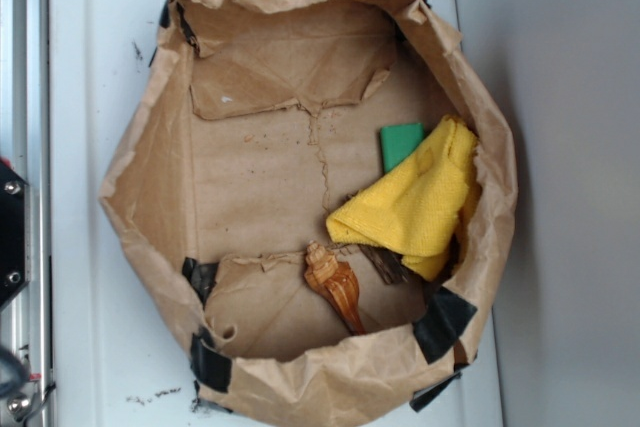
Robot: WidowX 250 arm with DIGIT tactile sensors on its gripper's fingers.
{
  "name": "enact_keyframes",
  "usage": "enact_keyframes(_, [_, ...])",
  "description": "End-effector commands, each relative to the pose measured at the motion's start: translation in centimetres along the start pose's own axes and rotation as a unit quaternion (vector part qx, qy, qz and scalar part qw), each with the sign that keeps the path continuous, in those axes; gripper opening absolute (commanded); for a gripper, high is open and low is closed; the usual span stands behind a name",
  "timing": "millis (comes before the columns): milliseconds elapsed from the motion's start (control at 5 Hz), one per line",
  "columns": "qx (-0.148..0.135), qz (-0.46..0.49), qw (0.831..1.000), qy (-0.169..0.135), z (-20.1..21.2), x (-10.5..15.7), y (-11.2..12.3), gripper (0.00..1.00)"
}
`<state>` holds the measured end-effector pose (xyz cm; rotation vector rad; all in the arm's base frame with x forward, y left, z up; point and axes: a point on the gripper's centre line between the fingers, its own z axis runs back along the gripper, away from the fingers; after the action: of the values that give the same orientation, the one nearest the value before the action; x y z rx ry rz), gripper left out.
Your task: Grab the shell.
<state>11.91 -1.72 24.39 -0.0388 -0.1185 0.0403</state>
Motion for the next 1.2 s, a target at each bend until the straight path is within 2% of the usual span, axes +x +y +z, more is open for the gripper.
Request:
enact_keyframes(0, [0.0,0.0,1.0,0.0,0.0,0.0,0.0,1.0])
enact_keyframes(200, [0.015,0.059,0.998,-0.005,-1.1,4.0,-0.2,1.0])
enact_keyframes(400, [0.0,0.081,0.997,0.006,-1.2,7.3,-0.9,1.0])
enact_keyframes(600, [-0.017,-0.004,1.0,0.017,-1.8,9.2,-1.6,1.0])
enact_keyframes(800, [-0.045,-0.124,0.99,0.051,-2.5,10.5,-2.2,1.0])
enact_keyframes(1000, [-0.045,-0.124,0.99,0.051,-2.5,10.5,-2.2,1.0])
